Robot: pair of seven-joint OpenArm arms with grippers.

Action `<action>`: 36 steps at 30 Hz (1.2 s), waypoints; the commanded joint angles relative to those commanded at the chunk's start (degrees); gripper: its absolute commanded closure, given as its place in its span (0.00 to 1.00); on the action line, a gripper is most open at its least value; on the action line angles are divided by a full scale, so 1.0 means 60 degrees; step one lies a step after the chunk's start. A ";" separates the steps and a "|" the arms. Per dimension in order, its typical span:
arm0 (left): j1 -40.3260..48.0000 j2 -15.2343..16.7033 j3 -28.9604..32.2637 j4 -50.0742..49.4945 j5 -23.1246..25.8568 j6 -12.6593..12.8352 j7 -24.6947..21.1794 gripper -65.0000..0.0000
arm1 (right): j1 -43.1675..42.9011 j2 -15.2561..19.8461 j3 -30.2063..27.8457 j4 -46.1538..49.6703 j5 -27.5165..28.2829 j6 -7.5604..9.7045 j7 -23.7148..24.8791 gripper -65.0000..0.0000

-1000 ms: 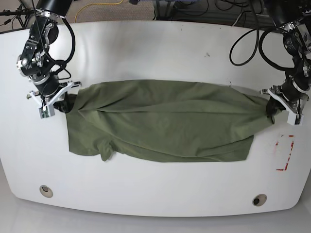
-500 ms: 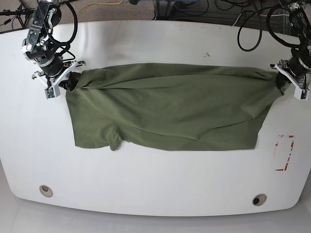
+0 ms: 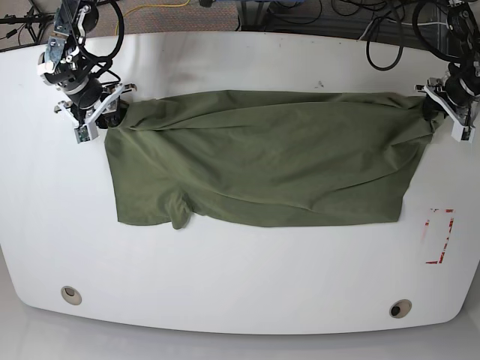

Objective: Fold the T-shirt properly
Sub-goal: 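Lay the shirt flat, stretched between both grippers, then release the left gripper and regrasp the shirt's hem corner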

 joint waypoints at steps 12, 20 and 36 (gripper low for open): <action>-0.0659 -0.0044 -0.0029 0.0059 -0.0044 0.0000 0.0000 0.47 | 0.0689 -0.1158 0.2037 0.0308 0.0029 0.0791 -0.0322 0.42; -0.1260 -0.0044 -0.0029 0.0059 -0.0029 0.0000 0.0000 0.47 | 0.2081 -0.1582 0.3883 0.0088 0.0029 0.1487 -0.1993 0.42; -0.1905 -0.0044 -0.0015 0.0015 -0.0015 0.0000 0.0000 0.47 | 0.3648 -0.1275 0.3883 -0.3267 0.0029 0.1487 -0.2139 0.43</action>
